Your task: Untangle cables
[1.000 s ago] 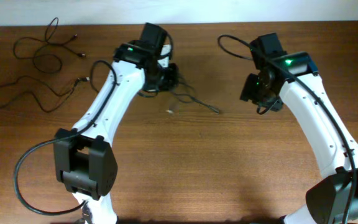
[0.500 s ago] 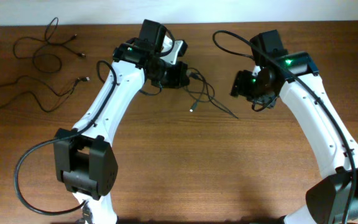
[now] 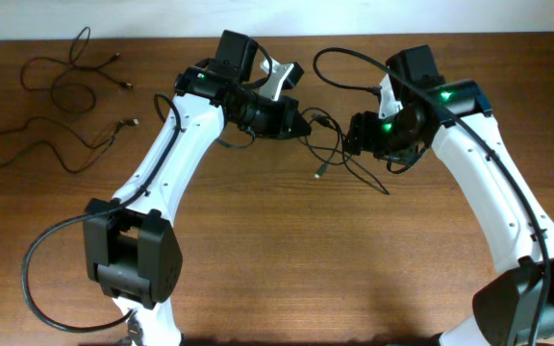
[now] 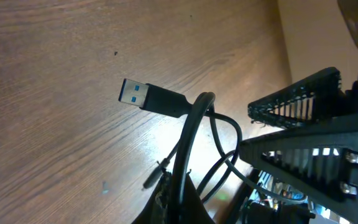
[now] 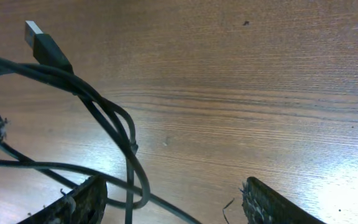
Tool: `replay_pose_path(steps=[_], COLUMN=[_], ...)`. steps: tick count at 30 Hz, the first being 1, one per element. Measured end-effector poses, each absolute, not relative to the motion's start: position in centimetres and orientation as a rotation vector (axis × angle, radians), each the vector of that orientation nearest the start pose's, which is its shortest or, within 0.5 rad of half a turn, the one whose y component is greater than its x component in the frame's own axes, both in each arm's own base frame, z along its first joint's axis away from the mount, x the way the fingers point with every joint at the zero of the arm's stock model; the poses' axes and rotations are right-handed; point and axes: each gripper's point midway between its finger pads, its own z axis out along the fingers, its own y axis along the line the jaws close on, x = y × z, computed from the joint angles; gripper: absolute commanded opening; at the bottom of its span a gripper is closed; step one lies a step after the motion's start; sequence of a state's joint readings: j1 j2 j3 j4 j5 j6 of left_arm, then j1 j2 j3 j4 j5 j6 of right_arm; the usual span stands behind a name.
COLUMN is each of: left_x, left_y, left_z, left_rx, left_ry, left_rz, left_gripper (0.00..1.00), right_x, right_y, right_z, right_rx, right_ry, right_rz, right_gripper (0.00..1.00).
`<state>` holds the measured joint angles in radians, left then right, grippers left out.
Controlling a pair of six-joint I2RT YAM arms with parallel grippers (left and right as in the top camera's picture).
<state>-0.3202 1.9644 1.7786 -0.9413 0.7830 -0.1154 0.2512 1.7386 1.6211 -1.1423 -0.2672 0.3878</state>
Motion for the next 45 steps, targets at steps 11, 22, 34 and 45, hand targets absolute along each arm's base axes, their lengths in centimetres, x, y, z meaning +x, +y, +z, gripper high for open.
replay_pose_path(steps=[11, 22, 34, 45], left_x=[39.3, 38.5, 40.3, 39.6], left_y=[-26.2, -27.0, -19.3, -26.3], left_z=[19.7, 20.2, 14.6, 19.8], left_rx=[0.522, 0.545, 0.109, 0.510], left_ry=[2.588, 2.578, 2.896, 2.583], left_rz=[-1.232, -1.300, -0.605, -1.226], left_gripper=[0.00, 0.00, 0.00, 0.00], right_x=[37.0, 36.8, 35.0, 36.8], right_y=[12.6, 10.0, 1.6, 10.8], right_z=[16.5, 16.0, 15.7, 17.1], right_rx=[0.158, 0.259, 0.808, 0.238], right_ry=[2.898, 2.903, 2.843, 2.911], right_rz=[0.392, 0.177, -0.182, 0.626], right_gripper=[0.66, 0.57, 0.56, 0.76])
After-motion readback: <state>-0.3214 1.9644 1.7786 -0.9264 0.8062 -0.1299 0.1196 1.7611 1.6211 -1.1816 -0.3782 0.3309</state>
